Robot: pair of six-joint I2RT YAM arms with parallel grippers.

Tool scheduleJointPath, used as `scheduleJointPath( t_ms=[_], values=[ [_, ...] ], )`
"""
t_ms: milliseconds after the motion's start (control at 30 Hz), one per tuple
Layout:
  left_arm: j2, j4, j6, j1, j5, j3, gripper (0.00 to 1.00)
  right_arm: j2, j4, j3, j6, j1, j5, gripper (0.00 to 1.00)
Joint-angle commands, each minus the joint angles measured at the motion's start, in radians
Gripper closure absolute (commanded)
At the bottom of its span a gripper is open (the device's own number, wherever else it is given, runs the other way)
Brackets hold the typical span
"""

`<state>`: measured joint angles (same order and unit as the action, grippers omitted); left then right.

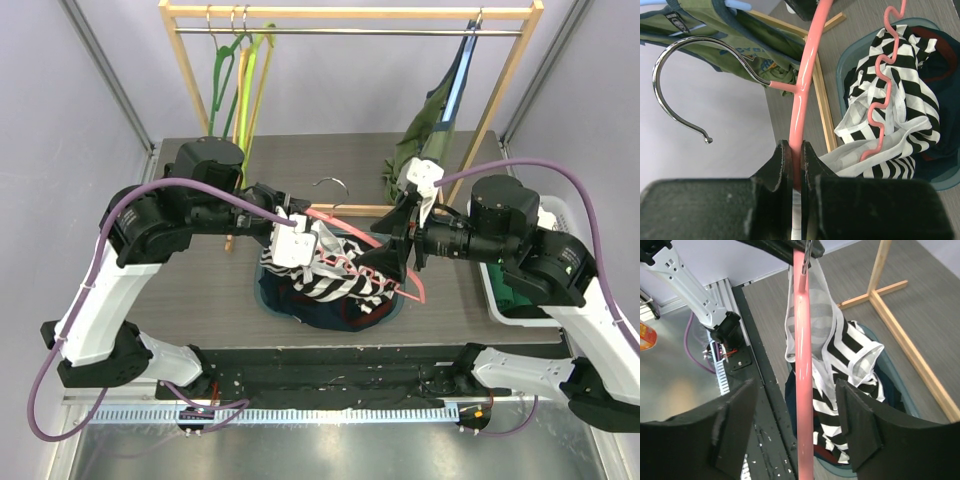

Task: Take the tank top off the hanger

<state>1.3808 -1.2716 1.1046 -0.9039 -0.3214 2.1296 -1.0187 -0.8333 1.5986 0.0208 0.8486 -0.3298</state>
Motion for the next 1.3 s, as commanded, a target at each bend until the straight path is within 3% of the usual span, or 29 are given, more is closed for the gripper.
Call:
scheduleJointPath(
  t_ms=[0,33,167,233,333,367,500,567,633,667,700,1033,1267],
  values=[
    [-0.005,0.063,-0.009,-0.009,-0.005,0.056,1.0,0.017,0.042,-0.017,-0.019,-0.003,-0.034,0.32],
    [-0.003,0.067,-0.014,-0.009,-0.007,0.061,1.0,0.019,0.043,-0.02,-0.019,0.0,-0.038,0.35],
    [0.017,0.077,-0.026,-0.021,-0.007,0.085,1.0,0.022,0.053,-0.019,-0.057,-0.002,-0.034,0.61],
    [0.027,0.08,-0.029,-0.027,-0.005,0.095,1.0,0.025,0.054,-0.017,-0.067,-0.002,-0.032,0.68],
    [0.043,0.087,-0.034,-0.033,0.004,0.099,1.0,0.042,0.054,-0.017,-0.084,-0.002,-0.018,0.87],
    [0.046,0.092,-0.035,-0.035,0.008,0.101,1.0,0.051,0.054,-0.02,-0.093,-0.002,-0.012,0.98],
    [0.055,0.179,-0.103,-0.038,0.036,0.095,0.99,0.074,0.043,-0.031,-0.107,-0.002,-0.002,0.99],
    [0.047,0.269,-0.252,-0.038,0.073,0.063,0.88,0.088,0.034,-0.031,-0.105,-0.002,0.005,0.99],
    [0.028,0.399,-0.398,-0.038,0.142,0.037,0.58,0.097,0.02,-0.025,-0.099,-0.002,0.023,0.99],
    [0.021,0.422,-0.425,-0.038,0.153,0.014,0.26,0.1,0.014,-0.02,-0.096,-0.002,0.029,0.99],
    [0.012,0.431,-0.451,-0.038,0.168,0.001,0.01,0.103,0.004,-0.014,-0.09,-0.002,0.038,0.99],
    [-0.167,0.497,-0.689,0.049,0.114,-0.187,0.0,0.166,-0.133,0.073,-0.11,0.001,0.106,0.99],
    [-0.203,0.485,-0.758,0.094,0.038,-0.161,0.0,0.138,-0.173,0.089,-0.094,-0.002,0.199,0.99]
  ],
)
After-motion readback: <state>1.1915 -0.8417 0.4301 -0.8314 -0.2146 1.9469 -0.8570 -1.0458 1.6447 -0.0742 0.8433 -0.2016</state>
